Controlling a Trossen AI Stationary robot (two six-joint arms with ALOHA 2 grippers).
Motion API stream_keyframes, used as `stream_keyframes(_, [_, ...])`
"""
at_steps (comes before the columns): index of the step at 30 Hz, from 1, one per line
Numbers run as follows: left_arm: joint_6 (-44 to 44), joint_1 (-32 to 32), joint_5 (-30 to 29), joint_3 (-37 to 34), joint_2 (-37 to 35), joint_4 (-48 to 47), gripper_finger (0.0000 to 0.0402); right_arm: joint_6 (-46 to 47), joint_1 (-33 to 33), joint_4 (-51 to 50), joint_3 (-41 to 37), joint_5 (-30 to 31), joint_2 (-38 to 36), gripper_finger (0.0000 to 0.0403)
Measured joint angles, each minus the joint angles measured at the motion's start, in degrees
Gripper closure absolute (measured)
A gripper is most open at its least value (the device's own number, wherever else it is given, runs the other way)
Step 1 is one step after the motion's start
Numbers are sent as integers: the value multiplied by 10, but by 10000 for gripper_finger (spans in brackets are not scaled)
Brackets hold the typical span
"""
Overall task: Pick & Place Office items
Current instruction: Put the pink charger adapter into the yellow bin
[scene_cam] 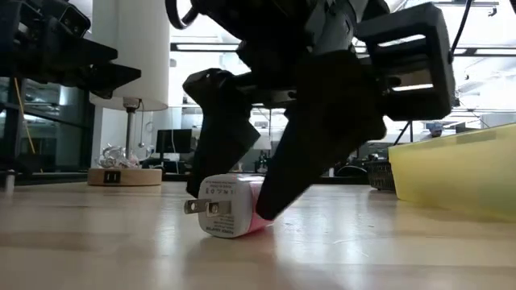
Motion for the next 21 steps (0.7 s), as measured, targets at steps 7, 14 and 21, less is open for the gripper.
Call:
stream_keyframes(7, [0, 0, 0, 0, 0, 1, 109, 0, 2, -6, 1, -6, 8, 133])
stream_keyframes(14, [0, 0, 0, 0, 0, 3, 109, 1, 2, -16, 1, -5, 7, 133])
stream_keyframes(21, [0, 0, 0, 0, 0, 4, 109, 1, 2, -22, 1, -1, 7, 136])
